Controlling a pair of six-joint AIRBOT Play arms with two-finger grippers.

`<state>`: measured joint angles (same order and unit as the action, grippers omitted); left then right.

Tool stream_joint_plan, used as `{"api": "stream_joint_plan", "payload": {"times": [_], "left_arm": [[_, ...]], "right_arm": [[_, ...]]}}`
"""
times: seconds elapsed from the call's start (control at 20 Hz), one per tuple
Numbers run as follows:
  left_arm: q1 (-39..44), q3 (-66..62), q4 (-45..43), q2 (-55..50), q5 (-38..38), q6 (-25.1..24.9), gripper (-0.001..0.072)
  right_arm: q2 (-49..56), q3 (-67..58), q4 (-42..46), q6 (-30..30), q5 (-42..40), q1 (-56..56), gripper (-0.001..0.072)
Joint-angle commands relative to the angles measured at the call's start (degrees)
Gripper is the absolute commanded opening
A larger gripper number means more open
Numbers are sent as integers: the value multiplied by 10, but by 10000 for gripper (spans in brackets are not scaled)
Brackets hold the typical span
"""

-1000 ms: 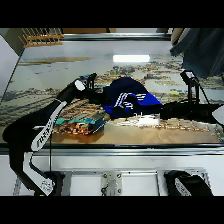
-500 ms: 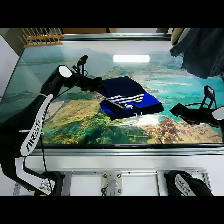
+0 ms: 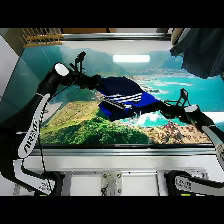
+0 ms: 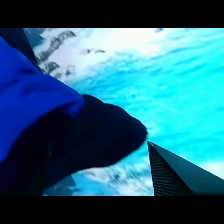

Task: Fold the clothes and pants, and hang the long-sleeved shirts on hangers.

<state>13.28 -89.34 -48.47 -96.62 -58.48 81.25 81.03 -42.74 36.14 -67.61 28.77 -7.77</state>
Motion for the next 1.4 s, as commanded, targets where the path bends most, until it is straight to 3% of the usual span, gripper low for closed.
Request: {"api": "stream_joint_plan", "payload": {"times": [0.0, 0.1, 0.15, 0.2, 0.35, 0.45, 0.6, 0.75, 1.05, 1.35], "left_arm": [[0, -1, 0, 1, 1, 0, 9], [-1, -1, 0, 1, 0, 0, 9], [-2, -1, 0, 2, 0, 0, 8], [-7, -1, 0, 8, 4, 2, 8], [-37, -38, 1, 68, 3, 13, 8], [-62, -99, 1, 139, -15, 13, 8], [-83, -184, 0, 246, -33, 12, 9], [-85, -233, -1, 346, -34, 12, 9], [-85, -181, -1, 501, -9, 12, 9], [-85, -28, -8, 581, 58, 31, 8]], "right_arm": [[44, -38, -62, 57, -36, 37, 497], [46, -58, -62, 80, -44, 43, 261], [43, -70, -62, 94, -40, 43, 39], [33, -82, -61, 108, -36, 42, 12], [-48, -151, -2, 123, -7, 32, 11], [-124, -227, 52, 121, 60, 21, 11], [-237, -323, 59, 115, 149, 18, 11], [-348, -350, 62, 73, 167, 18, 11], [-469, -350, 73, -36, 271, 18, 10], [-464, -334, 145, -224, 453, 18, 10]]}}
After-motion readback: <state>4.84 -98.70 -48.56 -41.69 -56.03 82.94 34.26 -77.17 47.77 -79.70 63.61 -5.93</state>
